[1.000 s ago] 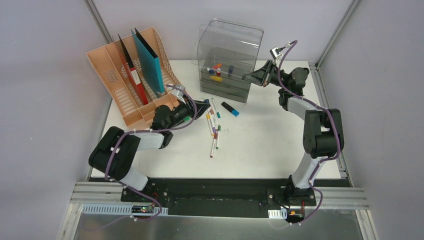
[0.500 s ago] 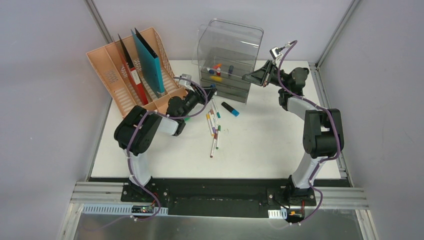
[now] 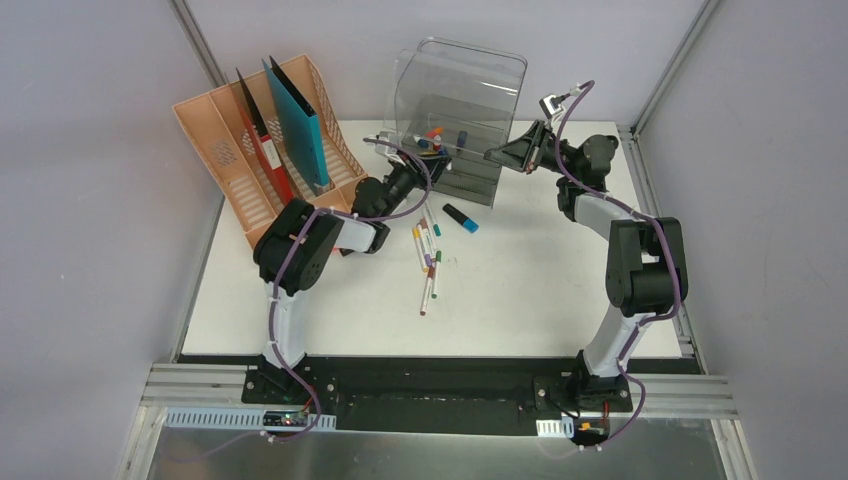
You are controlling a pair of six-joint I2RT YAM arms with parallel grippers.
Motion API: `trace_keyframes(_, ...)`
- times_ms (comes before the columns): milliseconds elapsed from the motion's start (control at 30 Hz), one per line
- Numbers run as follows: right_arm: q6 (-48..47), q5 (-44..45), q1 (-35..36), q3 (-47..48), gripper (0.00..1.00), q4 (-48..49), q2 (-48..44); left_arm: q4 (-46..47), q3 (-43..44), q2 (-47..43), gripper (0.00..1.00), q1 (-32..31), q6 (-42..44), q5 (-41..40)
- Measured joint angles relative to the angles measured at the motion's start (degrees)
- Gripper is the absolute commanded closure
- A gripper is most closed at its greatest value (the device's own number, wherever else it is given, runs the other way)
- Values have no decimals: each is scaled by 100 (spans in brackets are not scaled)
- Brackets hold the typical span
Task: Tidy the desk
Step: Place the stationery in the drawer.
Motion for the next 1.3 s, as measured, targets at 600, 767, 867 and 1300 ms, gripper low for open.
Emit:
trace_keyframes(600,-2,164,44,4,95,-4,0,208,1331,1093,89,-201,-251,-911)
trace_keyframes(767,0,151,44,4,95,-2,0,201,1388,1239,88,-240,-251,-1241)
trace_keyframes(867,0,133,44,4,94,-2,0,201,1394,1257,86,-278,-245,-1381)
trace_keyframes(1300,2,101,44,4,94,-2,0,203,1405,1261,81,-501,369,-1845)
